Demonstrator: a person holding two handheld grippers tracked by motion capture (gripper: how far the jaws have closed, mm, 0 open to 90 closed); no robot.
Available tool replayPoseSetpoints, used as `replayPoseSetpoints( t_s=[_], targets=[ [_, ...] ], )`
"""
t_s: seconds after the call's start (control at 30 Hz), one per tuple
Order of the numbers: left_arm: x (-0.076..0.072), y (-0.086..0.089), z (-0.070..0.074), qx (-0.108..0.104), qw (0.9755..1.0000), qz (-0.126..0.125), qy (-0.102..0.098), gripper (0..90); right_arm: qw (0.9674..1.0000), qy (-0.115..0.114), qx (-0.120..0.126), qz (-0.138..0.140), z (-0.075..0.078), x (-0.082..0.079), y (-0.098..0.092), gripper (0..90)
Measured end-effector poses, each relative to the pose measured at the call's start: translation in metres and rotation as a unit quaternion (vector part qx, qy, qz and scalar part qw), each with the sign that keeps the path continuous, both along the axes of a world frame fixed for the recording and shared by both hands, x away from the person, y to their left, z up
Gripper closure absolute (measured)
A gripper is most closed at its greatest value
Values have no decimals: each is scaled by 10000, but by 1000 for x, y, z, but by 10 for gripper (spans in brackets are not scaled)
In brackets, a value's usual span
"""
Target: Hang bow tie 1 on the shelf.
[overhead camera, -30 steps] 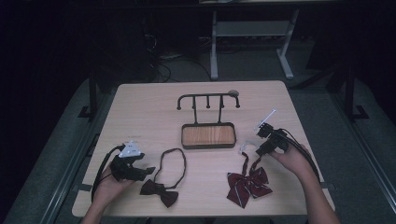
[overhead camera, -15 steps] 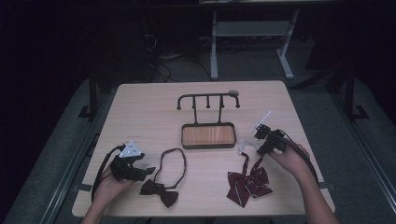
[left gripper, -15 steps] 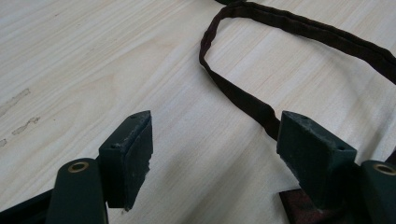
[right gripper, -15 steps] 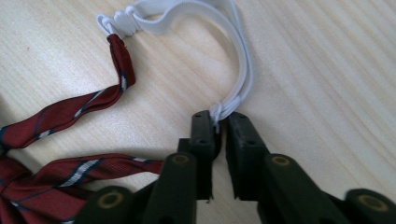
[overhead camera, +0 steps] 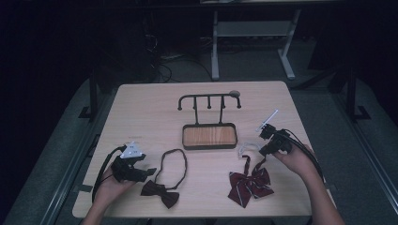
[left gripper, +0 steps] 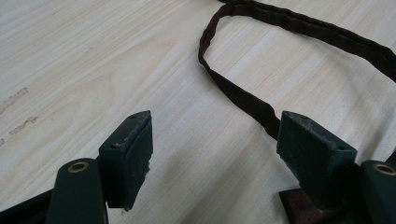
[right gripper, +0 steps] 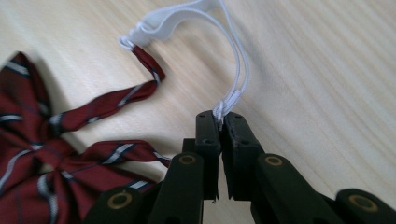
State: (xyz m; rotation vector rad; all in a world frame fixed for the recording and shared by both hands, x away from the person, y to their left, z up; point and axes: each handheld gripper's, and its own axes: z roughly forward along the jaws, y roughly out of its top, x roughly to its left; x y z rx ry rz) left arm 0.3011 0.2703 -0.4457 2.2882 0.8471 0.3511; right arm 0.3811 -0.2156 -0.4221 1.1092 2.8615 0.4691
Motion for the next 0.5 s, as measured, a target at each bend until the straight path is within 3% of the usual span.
replayPoseSetpoints(
  t_s=[0.5],
  targets=[
    [0, -1, -1, 2, 10000, -2, 24, 272, 9982, -135, 327, 489, 39, -12, 5, 848]
  ],
)
